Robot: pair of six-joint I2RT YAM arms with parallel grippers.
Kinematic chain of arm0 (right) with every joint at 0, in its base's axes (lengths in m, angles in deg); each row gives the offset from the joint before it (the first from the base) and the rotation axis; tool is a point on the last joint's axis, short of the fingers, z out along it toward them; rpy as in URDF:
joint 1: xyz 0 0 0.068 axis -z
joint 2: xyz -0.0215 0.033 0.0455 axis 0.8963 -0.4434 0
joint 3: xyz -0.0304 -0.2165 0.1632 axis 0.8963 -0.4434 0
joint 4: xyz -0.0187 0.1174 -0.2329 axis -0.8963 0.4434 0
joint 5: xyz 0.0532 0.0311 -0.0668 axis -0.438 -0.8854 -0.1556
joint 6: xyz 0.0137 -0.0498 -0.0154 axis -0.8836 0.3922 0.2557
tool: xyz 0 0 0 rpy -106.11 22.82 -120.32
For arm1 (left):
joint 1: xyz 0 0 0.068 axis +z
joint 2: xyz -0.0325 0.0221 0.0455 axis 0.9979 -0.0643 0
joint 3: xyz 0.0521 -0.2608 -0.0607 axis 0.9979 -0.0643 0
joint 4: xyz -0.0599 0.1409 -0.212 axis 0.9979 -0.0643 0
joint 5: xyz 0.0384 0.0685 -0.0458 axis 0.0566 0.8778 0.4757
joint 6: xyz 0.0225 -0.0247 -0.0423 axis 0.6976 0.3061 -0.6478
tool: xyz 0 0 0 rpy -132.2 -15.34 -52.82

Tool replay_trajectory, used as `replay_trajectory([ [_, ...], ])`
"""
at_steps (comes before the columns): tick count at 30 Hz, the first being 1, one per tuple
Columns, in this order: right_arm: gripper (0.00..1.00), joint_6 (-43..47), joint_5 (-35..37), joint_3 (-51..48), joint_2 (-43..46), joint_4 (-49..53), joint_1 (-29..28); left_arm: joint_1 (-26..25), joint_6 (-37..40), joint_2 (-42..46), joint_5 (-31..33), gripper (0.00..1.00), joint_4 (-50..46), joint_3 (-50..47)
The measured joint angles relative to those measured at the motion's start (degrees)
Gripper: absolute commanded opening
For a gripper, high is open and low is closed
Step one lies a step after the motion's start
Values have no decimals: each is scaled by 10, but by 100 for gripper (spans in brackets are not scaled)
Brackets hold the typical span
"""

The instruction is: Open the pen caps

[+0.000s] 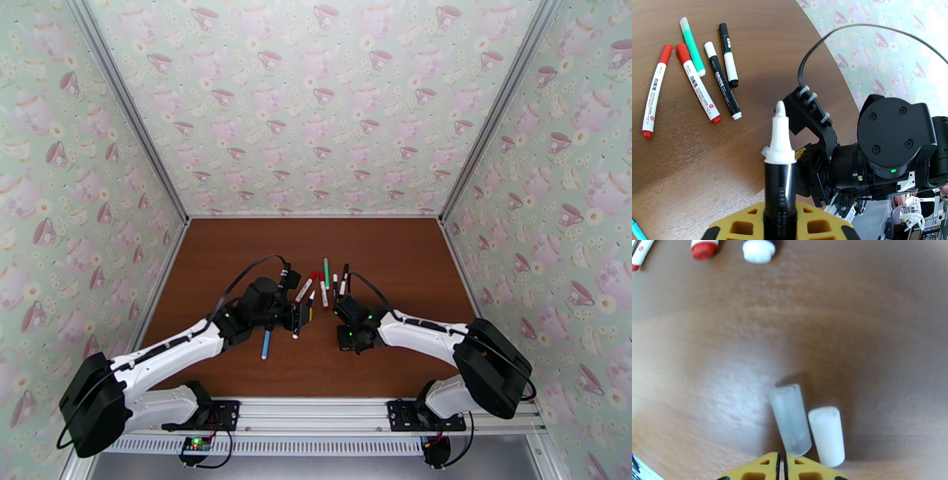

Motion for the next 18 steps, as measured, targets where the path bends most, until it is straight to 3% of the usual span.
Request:
replay_trajectory([
  [11, 13, 2, -23, 8, 12, -1, 0, 0, 0, 5, 0, 0, -2, -3],
  [18, 13, 1, -31, 67, 2, -6, 0, 0, 0, 5, 0, 0, -2, -3],
])
